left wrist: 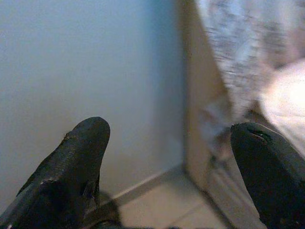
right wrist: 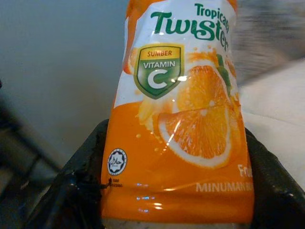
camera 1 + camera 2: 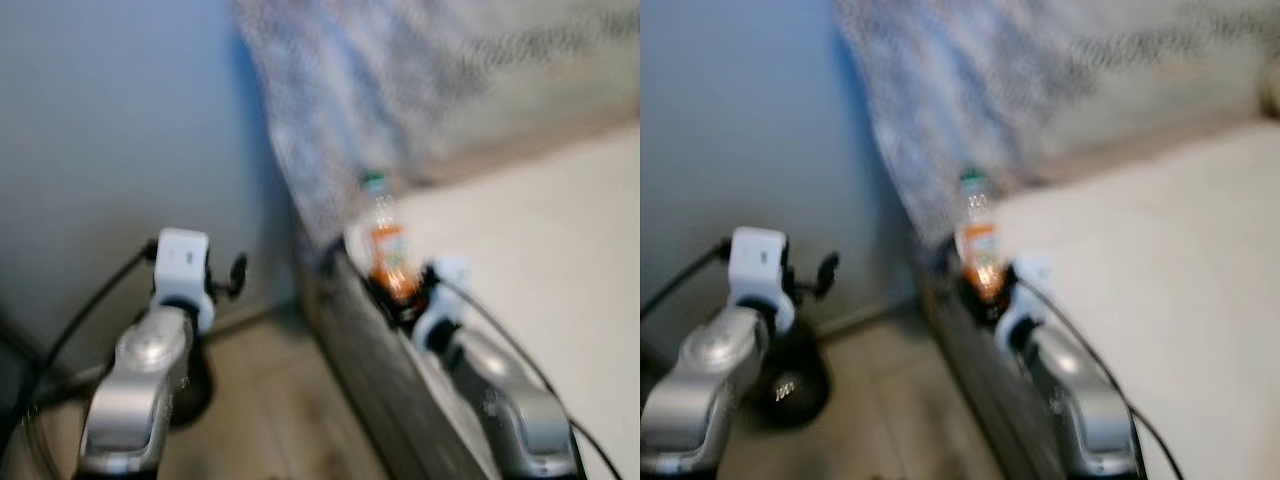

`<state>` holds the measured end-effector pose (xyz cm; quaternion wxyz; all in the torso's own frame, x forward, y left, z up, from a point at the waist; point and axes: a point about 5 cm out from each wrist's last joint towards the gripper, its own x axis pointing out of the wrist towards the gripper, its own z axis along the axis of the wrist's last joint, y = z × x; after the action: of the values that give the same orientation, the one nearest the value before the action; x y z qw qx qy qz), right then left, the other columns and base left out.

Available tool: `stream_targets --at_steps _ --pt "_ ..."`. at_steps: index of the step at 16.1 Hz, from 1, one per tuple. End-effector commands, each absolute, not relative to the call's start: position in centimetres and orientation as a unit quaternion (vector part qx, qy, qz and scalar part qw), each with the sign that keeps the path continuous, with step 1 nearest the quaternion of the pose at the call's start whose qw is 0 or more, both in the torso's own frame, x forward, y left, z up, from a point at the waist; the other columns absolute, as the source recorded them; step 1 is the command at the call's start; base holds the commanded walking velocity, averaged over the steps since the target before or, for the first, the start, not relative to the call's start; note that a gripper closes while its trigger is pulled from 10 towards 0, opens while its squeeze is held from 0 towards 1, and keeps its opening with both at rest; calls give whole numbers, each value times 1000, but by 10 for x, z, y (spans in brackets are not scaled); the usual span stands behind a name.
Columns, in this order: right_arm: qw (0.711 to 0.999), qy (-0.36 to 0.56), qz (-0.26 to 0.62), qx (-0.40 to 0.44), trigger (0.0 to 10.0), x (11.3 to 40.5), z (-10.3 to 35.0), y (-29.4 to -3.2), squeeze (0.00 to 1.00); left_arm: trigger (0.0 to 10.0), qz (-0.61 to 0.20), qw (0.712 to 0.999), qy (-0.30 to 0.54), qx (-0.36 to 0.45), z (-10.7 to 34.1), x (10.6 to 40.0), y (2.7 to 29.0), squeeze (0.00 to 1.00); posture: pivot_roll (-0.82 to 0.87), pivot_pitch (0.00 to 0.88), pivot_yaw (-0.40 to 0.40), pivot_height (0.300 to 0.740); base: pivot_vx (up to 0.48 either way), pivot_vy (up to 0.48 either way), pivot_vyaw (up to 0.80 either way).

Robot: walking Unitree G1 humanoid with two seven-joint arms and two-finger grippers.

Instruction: Clean up the room

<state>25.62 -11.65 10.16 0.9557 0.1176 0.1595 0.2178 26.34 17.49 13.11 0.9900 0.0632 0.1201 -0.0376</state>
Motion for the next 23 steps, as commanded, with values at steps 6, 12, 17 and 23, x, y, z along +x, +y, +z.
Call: stream_targets --at_steps 6,12,17,23 --pt "960 178 192 97 10000 260 95 -127 0 10000 -40 990 116 69 129 263 171 0 -82 0 40 740 0 0 800" --pt "959 185 200 83 10000 257 91 -125 0 10000 -41 991 106 65 132 265 171 0 -72 0 29 740 0 0 800" --pt "967 181 174 44 10000 267 92 -125 0 10000 -47 991 101 71 133 268 169 0 -80 0 35 740 276 0 0" --pt "971 171 166 -17 10000 265 89 -122 0 10000 -42 992 96 76 135 269 171 0 -59 0 16 740 324 0 0"
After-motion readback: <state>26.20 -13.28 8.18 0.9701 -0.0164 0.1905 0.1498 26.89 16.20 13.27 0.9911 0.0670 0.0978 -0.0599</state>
